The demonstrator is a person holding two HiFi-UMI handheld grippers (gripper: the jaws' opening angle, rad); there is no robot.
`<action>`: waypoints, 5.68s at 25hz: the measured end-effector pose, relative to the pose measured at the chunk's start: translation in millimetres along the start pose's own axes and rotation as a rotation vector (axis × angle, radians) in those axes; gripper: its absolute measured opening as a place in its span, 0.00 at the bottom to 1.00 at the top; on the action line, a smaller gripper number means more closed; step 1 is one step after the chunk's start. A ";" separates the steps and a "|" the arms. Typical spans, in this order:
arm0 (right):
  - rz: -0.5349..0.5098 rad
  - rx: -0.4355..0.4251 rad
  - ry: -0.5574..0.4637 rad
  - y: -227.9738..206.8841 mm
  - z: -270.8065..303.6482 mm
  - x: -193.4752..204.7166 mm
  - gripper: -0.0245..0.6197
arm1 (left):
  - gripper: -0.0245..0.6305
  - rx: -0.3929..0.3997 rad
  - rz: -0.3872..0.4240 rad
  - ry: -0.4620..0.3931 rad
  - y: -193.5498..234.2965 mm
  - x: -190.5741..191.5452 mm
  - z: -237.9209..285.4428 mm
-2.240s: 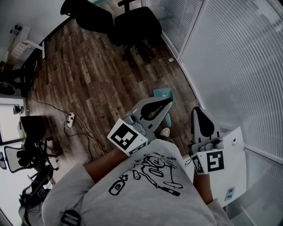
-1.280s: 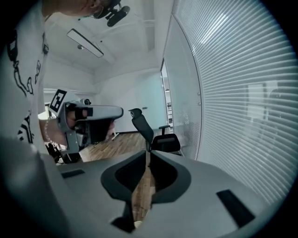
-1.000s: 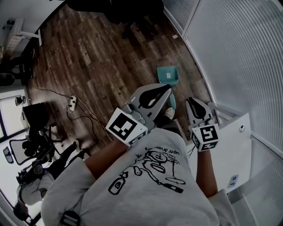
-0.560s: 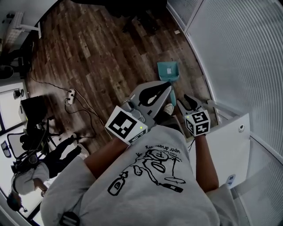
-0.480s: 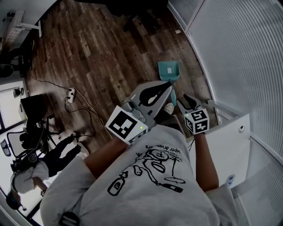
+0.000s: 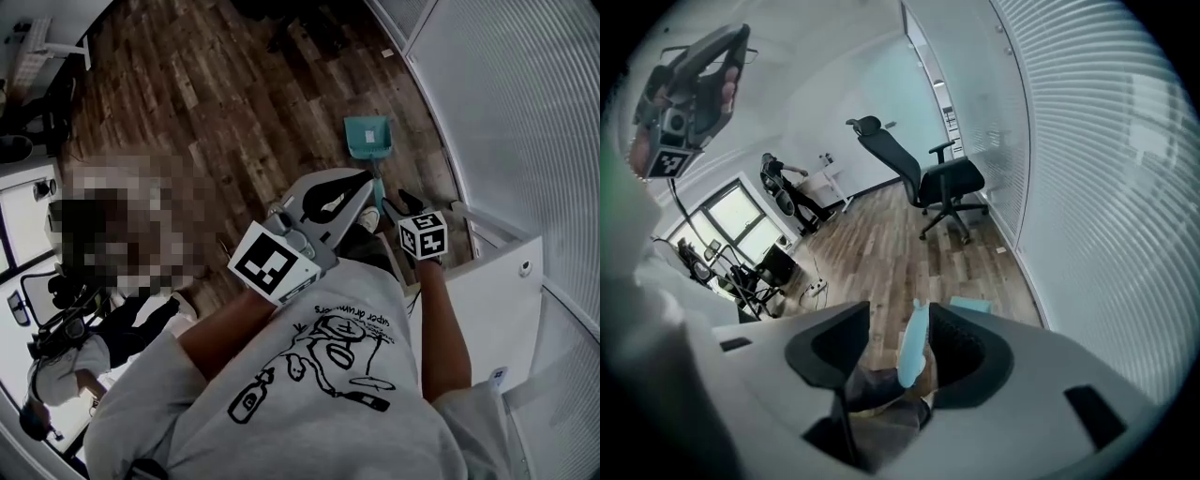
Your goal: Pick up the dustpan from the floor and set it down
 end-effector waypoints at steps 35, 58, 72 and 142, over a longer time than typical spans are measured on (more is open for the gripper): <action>0.219 -0.121 0.141 -34.8 109.0 67.0 0.35 | 0.04 0.004 -0.078 0.109 23.2 55.8 -16.6; 0.315 -0.205 0.065 -33.7 129.1 66.0 0.07 | 0.04 -0.018 -0.091 0.143 29.5 70.5 -14.6; 0.265 -0.186 0.020 -40.1 119.0 51.4 0.06 | 0.04 -0.027 -0.074 0.126 24.5 63.6 -8.2; 0.071 -0.197 -0.337 61.4 -109.5 -96.6 0.05 | 0.04 0.011 0.089 -0.039 -5.4 -34.2 -7.9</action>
Point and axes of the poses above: the fingertips, and each gripper's own axes: z forward along the fingers, y to its left, x out of its underside, the point moved 9 cm from there along -z, backward along the fingers, and after that the axes turned 1 degree about y, right-handed, at the moved point
